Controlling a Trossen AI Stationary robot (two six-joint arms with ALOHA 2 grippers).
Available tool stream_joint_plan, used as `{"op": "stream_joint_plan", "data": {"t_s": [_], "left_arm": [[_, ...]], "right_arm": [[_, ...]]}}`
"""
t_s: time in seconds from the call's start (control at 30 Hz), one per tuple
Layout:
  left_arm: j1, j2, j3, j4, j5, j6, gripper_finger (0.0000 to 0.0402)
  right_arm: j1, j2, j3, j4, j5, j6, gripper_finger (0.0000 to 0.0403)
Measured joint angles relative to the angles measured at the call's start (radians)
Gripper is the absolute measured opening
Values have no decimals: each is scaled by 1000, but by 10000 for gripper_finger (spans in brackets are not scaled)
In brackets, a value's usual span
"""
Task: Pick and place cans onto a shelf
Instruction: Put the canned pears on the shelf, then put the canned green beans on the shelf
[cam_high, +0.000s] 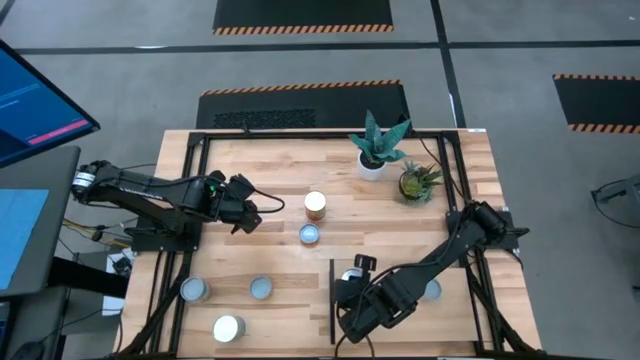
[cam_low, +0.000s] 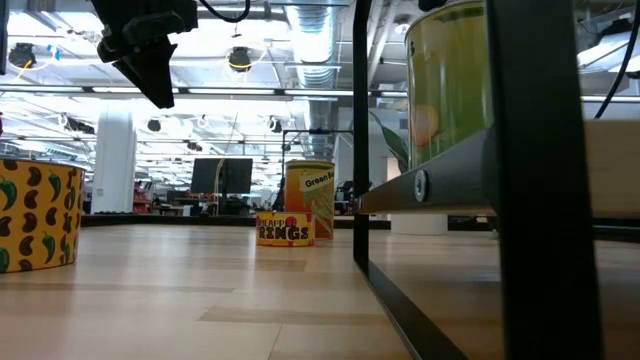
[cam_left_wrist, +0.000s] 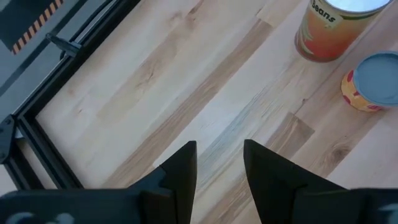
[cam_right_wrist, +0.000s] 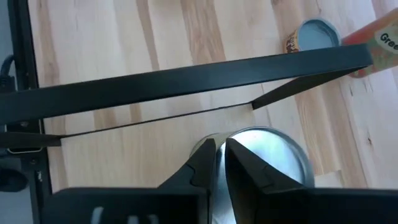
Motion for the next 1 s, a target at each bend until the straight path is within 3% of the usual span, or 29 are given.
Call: {"op": "stream_joint_plan", "data": {"t_s": [0.2,0.5,0.77,0.87,1.0], "left_arm": [[0,0,0,0,-3,0,123],[0,0,0,6,-15,-27,123],[0,0,0,40,-24,-37,123],[0,0,0,48,-24,-37,123],[0,0,0,48,-23,-32,123]], "right_arm": [[12,-38,9,-33,26,0,60],[0,-77,117,-240,220,12,58],[-153,-83,193,-217,363,-155,58],[-239,-78,193,-142,309,-230,58],[-364,-79,172,1,120,-345,58]]}}
